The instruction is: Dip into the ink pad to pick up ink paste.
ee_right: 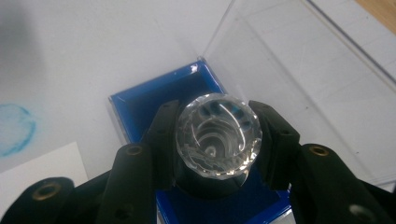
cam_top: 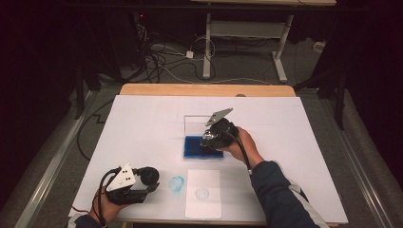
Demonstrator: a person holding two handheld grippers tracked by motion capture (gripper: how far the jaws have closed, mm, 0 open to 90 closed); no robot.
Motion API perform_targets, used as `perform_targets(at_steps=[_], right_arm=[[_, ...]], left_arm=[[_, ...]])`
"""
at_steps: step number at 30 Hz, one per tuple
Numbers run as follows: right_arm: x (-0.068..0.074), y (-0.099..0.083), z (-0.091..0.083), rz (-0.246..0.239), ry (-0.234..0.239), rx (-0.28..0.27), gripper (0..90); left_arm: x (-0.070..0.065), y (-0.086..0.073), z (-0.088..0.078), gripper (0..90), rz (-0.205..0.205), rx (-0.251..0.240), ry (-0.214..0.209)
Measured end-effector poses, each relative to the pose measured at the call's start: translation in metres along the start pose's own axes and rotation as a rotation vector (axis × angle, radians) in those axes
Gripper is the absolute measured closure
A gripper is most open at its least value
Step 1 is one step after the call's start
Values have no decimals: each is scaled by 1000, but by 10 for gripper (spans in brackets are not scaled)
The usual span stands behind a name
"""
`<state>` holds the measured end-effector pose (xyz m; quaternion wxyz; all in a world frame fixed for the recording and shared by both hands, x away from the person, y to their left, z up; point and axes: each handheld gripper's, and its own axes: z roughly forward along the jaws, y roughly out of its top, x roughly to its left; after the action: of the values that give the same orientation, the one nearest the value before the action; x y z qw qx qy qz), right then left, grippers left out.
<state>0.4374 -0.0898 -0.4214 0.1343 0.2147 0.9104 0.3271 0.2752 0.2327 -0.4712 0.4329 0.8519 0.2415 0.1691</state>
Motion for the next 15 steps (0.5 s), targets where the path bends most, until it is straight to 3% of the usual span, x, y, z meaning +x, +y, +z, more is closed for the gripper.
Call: perform_targets(at_steps=[10, 15], right_arm=[[-2, -3, 6, 26, 16, 10, 572], [-3, -3, 6, 15, 15, 12, 571]], left_arm=[[0, 0, 1, 366, 4, 5, -2], [-1, 0, 1, 366, 6, 6, -2]])
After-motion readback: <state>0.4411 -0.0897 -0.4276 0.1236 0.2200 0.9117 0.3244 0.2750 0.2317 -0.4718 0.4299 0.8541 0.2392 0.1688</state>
